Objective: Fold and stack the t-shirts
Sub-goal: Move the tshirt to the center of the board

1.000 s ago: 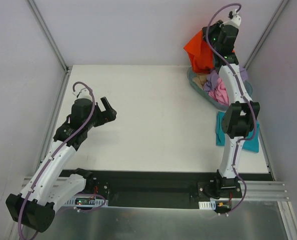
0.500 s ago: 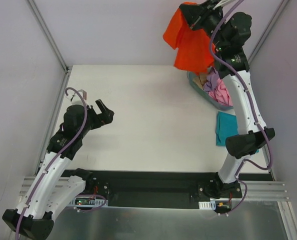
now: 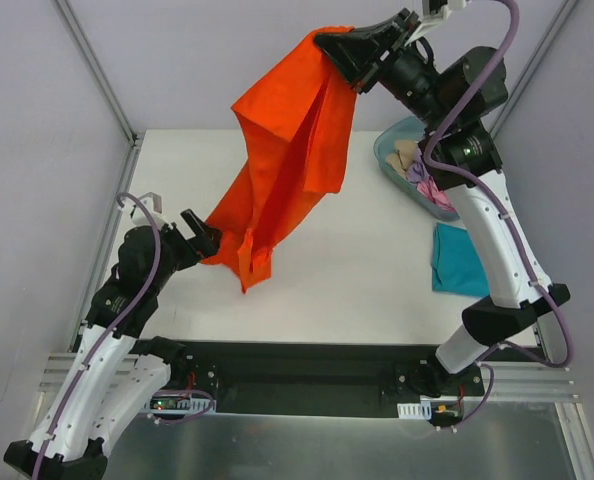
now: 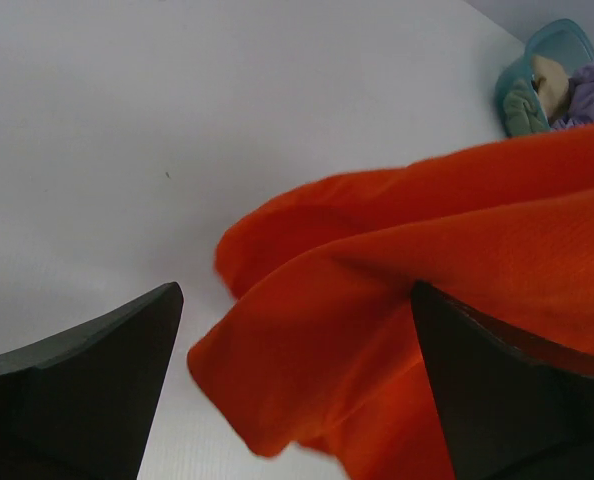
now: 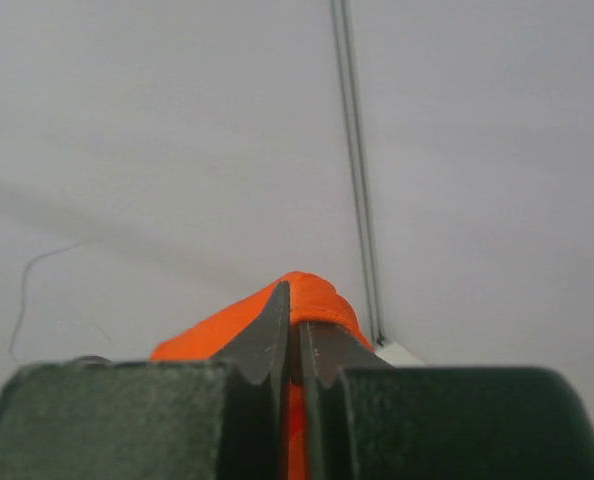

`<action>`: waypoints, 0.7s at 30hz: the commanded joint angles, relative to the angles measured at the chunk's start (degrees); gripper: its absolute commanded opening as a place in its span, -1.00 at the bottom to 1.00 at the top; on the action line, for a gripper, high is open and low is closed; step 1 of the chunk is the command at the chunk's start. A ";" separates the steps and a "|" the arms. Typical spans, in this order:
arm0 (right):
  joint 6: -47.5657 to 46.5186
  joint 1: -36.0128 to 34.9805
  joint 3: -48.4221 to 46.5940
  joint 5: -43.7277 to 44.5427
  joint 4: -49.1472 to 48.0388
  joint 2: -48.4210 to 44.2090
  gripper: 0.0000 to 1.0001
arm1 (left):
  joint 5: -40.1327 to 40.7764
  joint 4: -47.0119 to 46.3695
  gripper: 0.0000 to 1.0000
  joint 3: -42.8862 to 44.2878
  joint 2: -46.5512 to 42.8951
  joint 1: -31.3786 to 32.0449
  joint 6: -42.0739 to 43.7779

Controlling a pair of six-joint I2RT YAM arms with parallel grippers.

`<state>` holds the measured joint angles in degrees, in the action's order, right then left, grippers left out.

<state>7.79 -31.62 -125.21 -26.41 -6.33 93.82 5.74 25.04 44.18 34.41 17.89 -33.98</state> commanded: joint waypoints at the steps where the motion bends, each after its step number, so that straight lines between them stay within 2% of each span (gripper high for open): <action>1: -6.56 1.03 13.19 8.73 -1.23 -6.62 -0.97 | 2.70 2.38 0.99 -1.03 -2.77 -0.58 -2.76; 3: -5.52 2.77 25.58 13.22 -2.11 -9.43 -0.94 | 3.14 2.65 0.99 -2.26 -3.47 -0.58 -3.81; 6: 2.03 8.12 42.20 14.11 -2.46 -10.41 -0.86 | 3.32 2.65 0.98 -4.10 -2.95 -0.49 -5.21; 8: 9.76 11.56 50.89 12.02 -2.81 -9.19 -0.70 | 2.70 2.82 0.99 -5.07 -1.73 -0.58 -5.75; 9: 11.00 14.36 57.64 10.61 -3.34 -8.23 -0.59 | 1.48 3.00 0.99 -5.25 -0.24 -0.58 -5.75; 12: 10.93 17.10 65.77 8.49 -3.34 -5.06 -0.15 | -1.07 3.96 0.99 -5.60 3.19 -0.58 -6.71; 13: 10.41 17.46 66.14 8.22 -1.17 -3.83 0.17 | -1.86 4.05 0.98 -5.69 3.99 -0.58 -6.98; 18: 1.62 17.56 62.37 14.10 13.06 -3.47 0.53 | -6.17 4.85 0.99 -7.62 7.59 -0.58 -9.87; 20: -0.31 17.55 61.66 18.58 15.28 -4.86 0.59 | -10.47 4.85 0.99 -8.94 8.12 -0.58 -11.80; 21: -0.93 17.55 61.66 19.90 17.03 -5.40 0.70 | -12.05 4.76 0.99 -9.37 8.65 -0.58 -12.42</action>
<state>12.12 -13.63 -58.87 -13.06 6.33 94.17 1.30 29.02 36.56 42.04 17.89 -42.02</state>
